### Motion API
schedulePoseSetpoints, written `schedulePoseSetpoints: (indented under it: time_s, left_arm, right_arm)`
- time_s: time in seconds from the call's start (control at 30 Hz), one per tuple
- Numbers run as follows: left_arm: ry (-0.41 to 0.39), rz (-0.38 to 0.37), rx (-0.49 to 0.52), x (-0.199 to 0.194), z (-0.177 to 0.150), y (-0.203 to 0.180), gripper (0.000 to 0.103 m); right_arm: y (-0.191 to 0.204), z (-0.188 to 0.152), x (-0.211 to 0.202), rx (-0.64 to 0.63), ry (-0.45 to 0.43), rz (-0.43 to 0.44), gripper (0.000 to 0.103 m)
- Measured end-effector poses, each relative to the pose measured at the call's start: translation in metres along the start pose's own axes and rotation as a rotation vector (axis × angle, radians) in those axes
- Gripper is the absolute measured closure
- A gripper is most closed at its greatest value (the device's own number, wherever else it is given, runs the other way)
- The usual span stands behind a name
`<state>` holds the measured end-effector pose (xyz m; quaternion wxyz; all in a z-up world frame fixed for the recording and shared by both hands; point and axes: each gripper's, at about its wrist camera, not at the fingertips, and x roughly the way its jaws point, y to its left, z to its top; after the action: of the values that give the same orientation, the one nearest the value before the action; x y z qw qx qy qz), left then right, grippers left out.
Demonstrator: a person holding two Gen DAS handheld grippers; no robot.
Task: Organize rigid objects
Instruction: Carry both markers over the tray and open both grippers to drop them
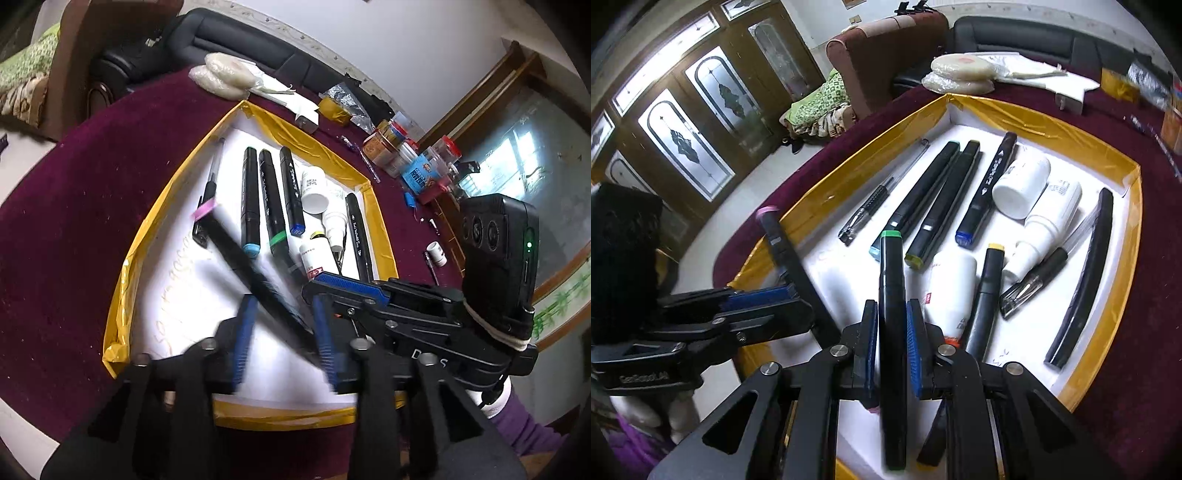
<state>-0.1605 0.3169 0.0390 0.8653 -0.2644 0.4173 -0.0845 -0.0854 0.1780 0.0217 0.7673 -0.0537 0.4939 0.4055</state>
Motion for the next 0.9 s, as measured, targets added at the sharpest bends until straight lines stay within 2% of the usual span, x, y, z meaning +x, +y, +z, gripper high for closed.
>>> schedulePoseSetpoints:
  time_s: [0.07,0.13,0.27,0.37,0.4,0.47,0.67,0.9]
  left_arm:
    - [-0.009,0.019,0.013,-0.002,0.001,-0.005,0.046]
    - [-0.023,0.056,0.027,-0.005,0.001,-0.011,0.041]
    - [-0.090,0.168,0.081,-0.014,0.003,-0.028,0.040]
    - [-0.189,0.346,0.151,-0.020,0.003,-0.049,0.033]
    - [-0.225,0.432,0.173,-0.021,0.003,-0.057,0.027]
    - [-0.255,0.508,0.184,-0.021,0.004,-0.063,0.023]
    - [-0.254,0.578,0.206,-0.014,0.003,-0.076,0.023]
    - [-0.235,0.601,0.247,-0.009,-0.003,-0.099,0.023]
  right_arm:
    - [0.002,-0.001,-0.003,-0.014,-0.012,-0.015,0.083]
    - [0.003,-0.002,-0.009,-0.027,-0.036,-0.029,0.078]
    - [0.004,-0.007,-0.032,-0.049,-0.129,-0.065,0.073]
    - [0.001,-0.015,-0.053,-0.057,-0.221,-0.113,0.062]
    - [-0.001,-0.017,-0.061,-0.053,-0.247,-0.123,0.059]
    - [-0.005,-0.022,-0.072,-0.044,-0.287,-0.140,0.055]
    - [-0.015,-0.031,-0.086,-0.031,-0.315,-0.176,0.052]
    - [-0.032,-0.042,-0.094,0.005,-0.326,-0.175,0.052]
